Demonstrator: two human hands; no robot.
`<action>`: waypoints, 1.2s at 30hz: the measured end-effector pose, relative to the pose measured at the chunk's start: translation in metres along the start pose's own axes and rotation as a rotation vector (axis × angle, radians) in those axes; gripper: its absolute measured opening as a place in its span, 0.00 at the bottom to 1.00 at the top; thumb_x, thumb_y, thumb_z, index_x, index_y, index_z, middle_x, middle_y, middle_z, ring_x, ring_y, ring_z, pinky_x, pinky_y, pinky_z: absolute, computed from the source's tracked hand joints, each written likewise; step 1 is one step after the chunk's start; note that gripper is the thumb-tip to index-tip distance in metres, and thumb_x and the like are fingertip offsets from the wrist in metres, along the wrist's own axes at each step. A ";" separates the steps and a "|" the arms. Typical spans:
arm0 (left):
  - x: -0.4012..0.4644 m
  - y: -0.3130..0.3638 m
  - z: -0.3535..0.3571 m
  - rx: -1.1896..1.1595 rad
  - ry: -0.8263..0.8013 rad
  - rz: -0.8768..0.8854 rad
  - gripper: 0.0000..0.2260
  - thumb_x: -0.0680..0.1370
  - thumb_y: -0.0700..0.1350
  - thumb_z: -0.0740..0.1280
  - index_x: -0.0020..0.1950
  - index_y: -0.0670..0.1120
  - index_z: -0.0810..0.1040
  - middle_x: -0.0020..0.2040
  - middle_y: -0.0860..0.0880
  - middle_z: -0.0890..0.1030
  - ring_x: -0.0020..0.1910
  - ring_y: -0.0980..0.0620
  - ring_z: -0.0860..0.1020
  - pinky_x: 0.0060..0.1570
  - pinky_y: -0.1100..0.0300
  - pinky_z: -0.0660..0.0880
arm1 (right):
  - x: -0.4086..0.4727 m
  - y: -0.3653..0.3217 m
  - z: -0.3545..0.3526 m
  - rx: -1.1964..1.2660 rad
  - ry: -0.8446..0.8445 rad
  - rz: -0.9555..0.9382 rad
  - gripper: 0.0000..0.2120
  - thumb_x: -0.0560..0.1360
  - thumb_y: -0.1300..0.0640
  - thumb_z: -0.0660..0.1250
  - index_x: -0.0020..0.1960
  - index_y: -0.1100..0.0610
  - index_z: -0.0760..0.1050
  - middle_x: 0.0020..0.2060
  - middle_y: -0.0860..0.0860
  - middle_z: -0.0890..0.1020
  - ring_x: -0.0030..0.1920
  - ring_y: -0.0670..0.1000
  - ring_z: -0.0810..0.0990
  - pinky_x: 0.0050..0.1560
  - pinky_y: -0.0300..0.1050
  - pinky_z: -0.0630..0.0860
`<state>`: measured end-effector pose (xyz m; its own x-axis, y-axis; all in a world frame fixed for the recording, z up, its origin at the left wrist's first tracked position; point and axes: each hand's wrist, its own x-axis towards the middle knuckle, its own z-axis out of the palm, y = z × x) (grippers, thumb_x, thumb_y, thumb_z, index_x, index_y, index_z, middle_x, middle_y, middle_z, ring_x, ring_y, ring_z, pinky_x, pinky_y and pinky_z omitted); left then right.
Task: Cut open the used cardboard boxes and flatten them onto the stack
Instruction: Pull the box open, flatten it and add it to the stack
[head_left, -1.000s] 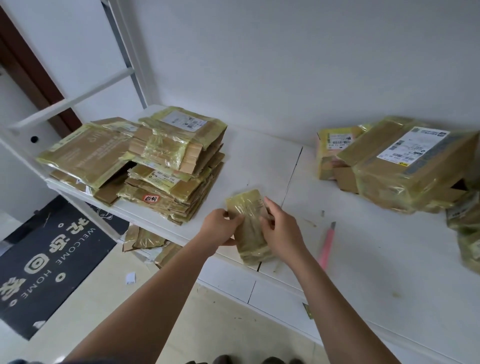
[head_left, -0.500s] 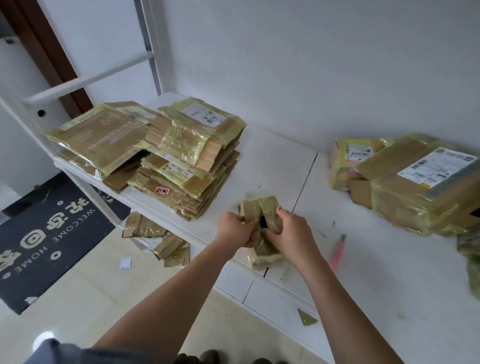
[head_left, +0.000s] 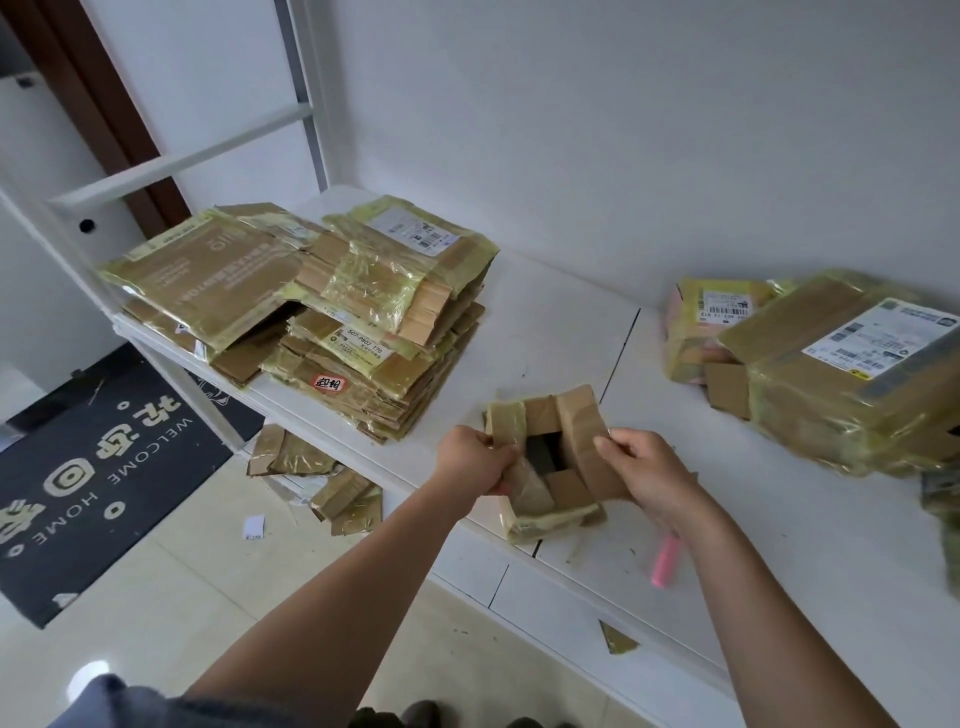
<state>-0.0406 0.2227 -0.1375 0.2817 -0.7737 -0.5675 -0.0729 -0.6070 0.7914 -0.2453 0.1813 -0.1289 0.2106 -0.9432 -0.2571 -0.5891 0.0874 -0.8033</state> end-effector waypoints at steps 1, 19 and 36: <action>0.000 0.000 0.000 0.016 0.000 0.008 0.11 0.75 0.42 0.73 0.36 0.40 0.76 0.24 0.48 0.76 0.19 0.53 0.77 0.25 0.62 0.78 | -0.002 0.006 0.003 0.069 0.021 0.031 0.13 0.81 0.58 0.65 0.37 0.54 0.71 0.29 0.46 0.69 0.34 0.47 0.68 0.38 0.44 0.64; -0.008 0.020 0.028 0.487 0.195 0.255 0.27 0.71 0.56 0.75 0.51 0.44 0.62 0.38 0.51 0.71 0.38 0.46 0.77 0.27 0.59 0.68 | -0.047 0.004 0.037 0.101 0.168 -0.114 0.19 0.76 0.55 0.71 0.65 0.60 0.78 0.51 0.53 0.82 0.52 0.50 0.81 0.54 0.42 0.77; -0.019 0.016 -0.026 -0.130 -0.180 0.074 0.12 0.78 0.31 0.59 0.55 0.42 0.78 0.41 0.47 0.81 0.35 0.54 0.80 0.35 0.59 0.79 | -0.047 0.006 0.036 0.116 0.157 -0.075 0.16 0.80 0.57 0.66 0.67 0.59 0.76 0.54 0.50 0.81 0.55 0.46 0.79 0.53 0.28 0.72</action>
<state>-0.0223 0.2325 -0.1079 0.1046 -0.8421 -0.5290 0.0398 -0.5280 0.8483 -0.2310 0.2374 -0.1414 0.1206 -0.9860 -0.1149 -0.4809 0.0432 -0.8757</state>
